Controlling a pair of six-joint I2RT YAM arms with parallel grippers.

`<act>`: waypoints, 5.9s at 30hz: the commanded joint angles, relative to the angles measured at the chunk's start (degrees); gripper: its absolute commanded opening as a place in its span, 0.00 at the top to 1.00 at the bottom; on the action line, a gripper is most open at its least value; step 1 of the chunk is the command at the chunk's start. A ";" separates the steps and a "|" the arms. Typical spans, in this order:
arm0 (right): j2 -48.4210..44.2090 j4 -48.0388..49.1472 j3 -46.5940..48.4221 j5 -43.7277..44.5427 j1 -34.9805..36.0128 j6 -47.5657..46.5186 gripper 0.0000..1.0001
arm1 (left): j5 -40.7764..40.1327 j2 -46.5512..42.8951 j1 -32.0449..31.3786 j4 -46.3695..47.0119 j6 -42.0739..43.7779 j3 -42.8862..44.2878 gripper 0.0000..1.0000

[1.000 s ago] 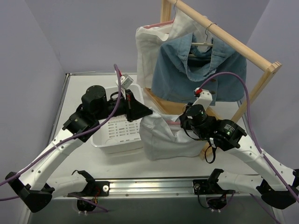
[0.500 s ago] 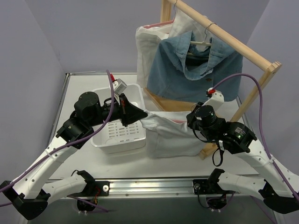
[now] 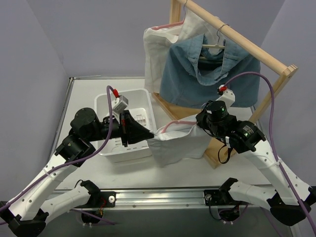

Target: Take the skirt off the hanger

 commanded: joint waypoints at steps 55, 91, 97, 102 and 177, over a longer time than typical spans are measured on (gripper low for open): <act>-12.51 9.41 9.60 -23.46 -2.86 -2.15 1.00 | -20.28 21.81 17.31 -18.11 9.78 48.38 0.98; -12.33 11.69 4.94 -24.24 -2.86 -1.27 1.00 | -30.14 20.42 18.98 -16.21 17.62 45.26 0.98; -11.63 10.91 4.24 -24.07 -2.86 -1.62 1.00 | -26.53 18.48 19.07 -9.16 4.88 21.26 0.98; -11.10 10.20 3.10 -23.28 -2.86 -2.06 1.00 | -23.64 20.93 19.60 -10.81 0.56 14.82 0.94; -13.29 -0.70 4.23 -22.73 -2.77 -5.13 0.26 | -31.28 24.45 -16.09 -34.20 21.56 38.89 0.98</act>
